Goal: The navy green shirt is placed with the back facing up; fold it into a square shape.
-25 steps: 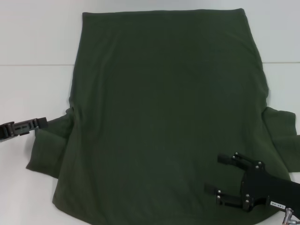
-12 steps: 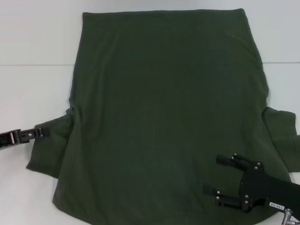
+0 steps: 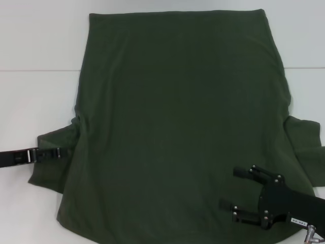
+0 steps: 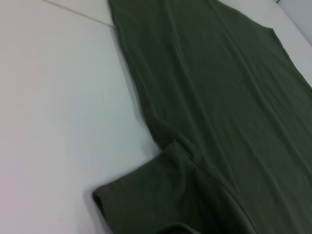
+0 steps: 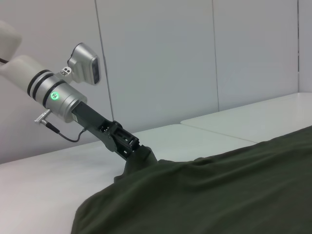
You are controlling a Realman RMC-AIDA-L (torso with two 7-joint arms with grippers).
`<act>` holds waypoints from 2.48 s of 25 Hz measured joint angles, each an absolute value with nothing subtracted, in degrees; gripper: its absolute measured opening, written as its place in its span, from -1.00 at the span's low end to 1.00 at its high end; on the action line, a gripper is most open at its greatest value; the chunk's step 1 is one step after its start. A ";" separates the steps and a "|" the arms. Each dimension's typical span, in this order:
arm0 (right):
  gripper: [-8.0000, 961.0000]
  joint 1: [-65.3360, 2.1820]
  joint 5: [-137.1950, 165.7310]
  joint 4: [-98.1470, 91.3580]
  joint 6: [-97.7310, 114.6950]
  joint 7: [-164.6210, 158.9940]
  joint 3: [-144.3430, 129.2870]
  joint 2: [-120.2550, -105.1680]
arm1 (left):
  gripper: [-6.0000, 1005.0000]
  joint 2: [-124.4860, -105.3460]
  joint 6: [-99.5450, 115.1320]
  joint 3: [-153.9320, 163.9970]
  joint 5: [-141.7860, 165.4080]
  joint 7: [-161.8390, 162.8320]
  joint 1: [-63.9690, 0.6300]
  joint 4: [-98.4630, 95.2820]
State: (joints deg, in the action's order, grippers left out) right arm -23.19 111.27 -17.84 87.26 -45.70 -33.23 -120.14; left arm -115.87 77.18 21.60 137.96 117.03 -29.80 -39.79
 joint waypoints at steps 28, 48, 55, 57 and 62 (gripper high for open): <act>0.87 -23.30 111.21 -17.66 87.27 -45.79 -33.22 -120.14 | -0.96 -116.24 74.96 21.76 137.57 116.39 -29.95 -40.16; 0.87 -23.38 111.19 -17.67 87.28 -45.71 -33.22 -120.14 | -0.95 -113.67 80.00 21.69 138.19 123.32 -31.55 -47.88; 0.87 -23.59 111.25 -17.67 87.34 -45.71 -33.22 -120.14 | -0.94 -113.54 81.95 24.12 139.49 129.93 -32.83 -52.29; 0.87 -23.66 111.30 -17.66 87.36 -45.71 -33.25 -120.14 | -0.94 -113.56 82.45 25.45 139.49 131.91 -33.15 -53.48; 0.87 -23.74 111.35 -17.28 87.37 -45.54 -33.29 -120.14 | -0.94 -113.73 82.82 29.00 139.96 135.03 -34.04 -55.84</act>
